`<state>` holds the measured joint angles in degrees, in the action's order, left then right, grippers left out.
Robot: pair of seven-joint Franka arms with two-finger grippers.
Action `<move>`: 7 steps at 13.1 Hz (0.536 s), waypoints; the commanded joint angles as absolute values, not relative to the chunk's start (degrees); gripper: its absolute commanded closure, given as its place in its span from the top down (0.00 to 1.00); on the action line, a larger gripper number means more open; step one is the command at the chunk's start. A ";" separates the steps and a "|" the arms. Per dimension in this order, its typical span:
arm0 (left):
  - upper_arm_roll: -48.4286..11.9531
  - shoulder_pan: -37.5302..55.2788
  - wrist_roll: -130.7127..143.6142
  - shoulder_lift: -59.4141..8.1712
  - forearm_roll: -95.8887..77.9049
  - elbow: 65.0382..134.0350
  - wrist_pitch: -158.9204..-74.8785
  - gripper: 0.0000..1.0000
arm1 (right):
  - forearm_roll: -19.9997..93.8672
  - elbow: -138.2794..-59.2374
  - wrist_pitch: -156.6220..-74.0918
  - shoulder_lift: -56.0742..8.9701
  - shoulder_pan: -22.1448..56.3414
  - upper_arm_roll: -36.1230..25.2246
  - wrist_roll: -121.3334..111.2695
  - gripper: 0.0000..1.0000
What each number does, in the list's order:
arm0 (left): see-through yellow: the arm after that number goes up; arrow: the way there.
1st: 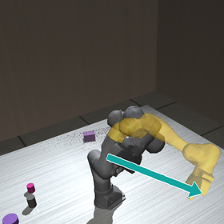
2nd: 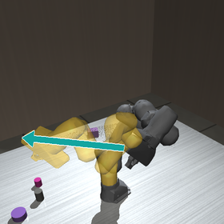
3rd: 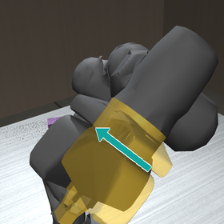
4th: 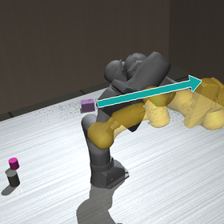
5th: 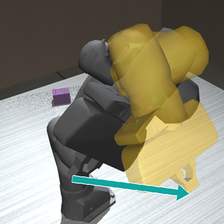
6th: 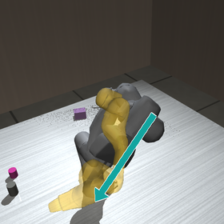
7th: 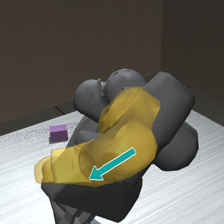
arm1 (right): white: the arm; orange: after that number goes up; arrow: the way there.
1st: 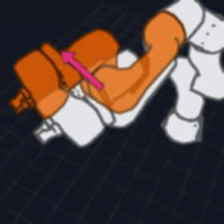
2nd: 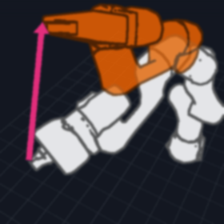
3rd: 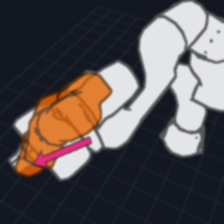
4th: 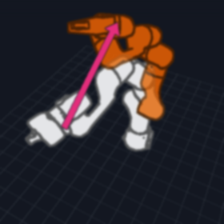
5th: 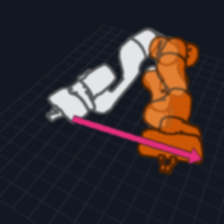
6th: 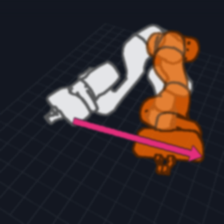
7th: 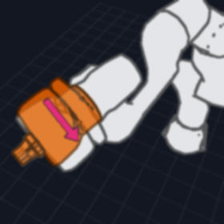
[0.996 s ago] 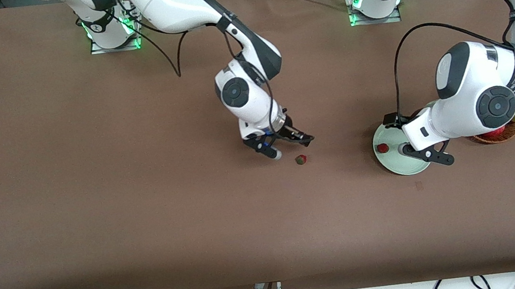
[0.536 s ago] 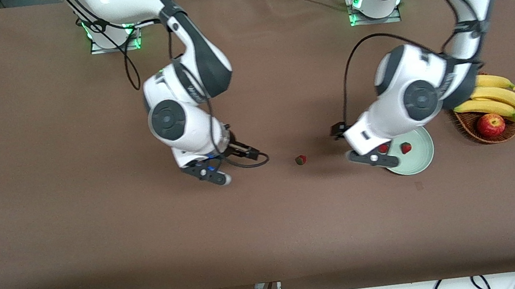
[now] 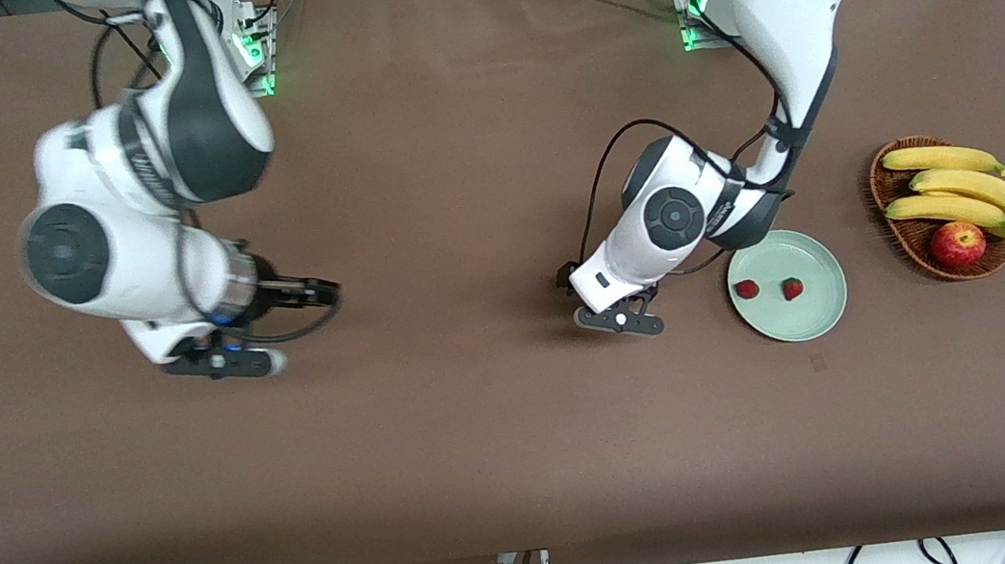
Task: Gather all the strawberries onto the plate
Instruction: 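Grasp the third strawberry with the left gripper while the right gripper withdraws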
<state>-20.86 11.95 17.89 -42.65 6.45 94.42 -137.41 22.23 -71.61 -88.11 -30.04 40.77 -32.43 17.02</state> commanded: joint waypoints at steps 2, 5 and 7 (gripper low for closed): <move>-20.04 13.27 19.34 -44.56 9.58 94.75 -142.73 1.00 | 8.04 -86.09 -88.24 -12.87 26.41 -14.02 15.29 0.99; -19.77 13.27 19.51 -45.26 17.05 94.75 -143.70 0.32 | 5.19 -99.53 -93.23 -0.74 17.68 -6.69 14.68 0.99; -19.69 12.66 19.42 -45.09 17.31 94.83 -143.70 0.08 | 5.19 -100.73 -93.87 1.49 16.27 -6.85 12.14 1.00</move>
